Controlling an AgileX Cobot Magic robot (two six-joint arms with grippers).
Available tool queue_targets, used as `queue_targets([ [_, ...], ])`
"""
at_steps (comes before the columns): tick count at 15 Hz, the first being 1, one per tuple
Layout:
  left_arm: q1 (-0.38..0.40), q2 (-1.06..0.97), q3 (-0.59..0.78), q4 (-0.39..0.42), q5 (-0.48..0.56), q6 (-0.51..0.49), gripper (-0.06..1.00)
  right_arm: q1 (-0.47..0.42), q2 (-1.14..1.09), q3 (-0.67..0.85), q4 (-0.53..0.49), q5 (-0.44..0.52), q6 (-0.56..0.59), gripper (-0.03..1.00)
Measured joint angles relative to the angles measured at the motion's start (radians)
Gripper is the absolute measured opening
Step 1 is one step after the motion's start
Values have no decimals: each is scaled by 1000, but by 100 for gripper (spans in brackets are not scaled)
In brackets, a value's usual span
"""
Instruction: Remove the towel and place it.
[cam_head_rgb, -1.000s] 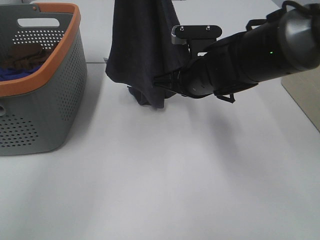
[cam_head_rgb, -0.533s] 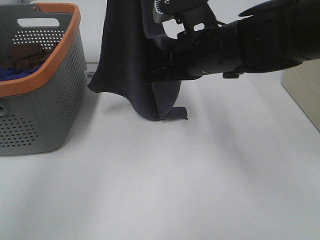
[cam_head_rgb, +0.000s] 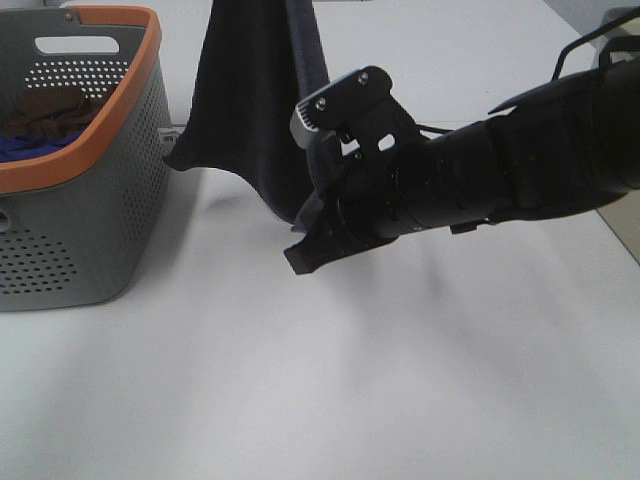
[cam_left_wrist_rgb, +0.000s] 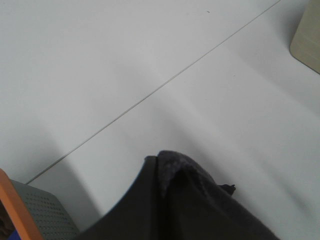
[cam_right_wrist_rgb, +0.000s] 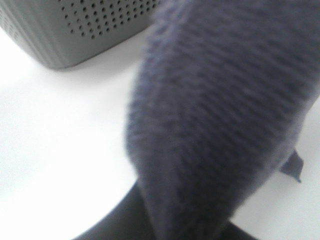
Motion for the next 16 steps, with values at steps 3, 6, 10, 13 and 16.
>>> queue_targets([
  [3,0,0,0,-42,18,0,0,0,-46,83,-146,29,155,0],
  [6,0,1,0,-57,29,0,0,-79,-69,94,-414,217,433,0],
  [10,-3,11,2,-112,33,0,0,-217,-92,52,-875,470,937,0],
  [13,-3,12,2,-113,33,3,0,-223,-127,0,-1106,522,1201,0],
  [16,0,12,2,-75,17,3,0,-223,-138,-92,-1361,557,1521,0],
])
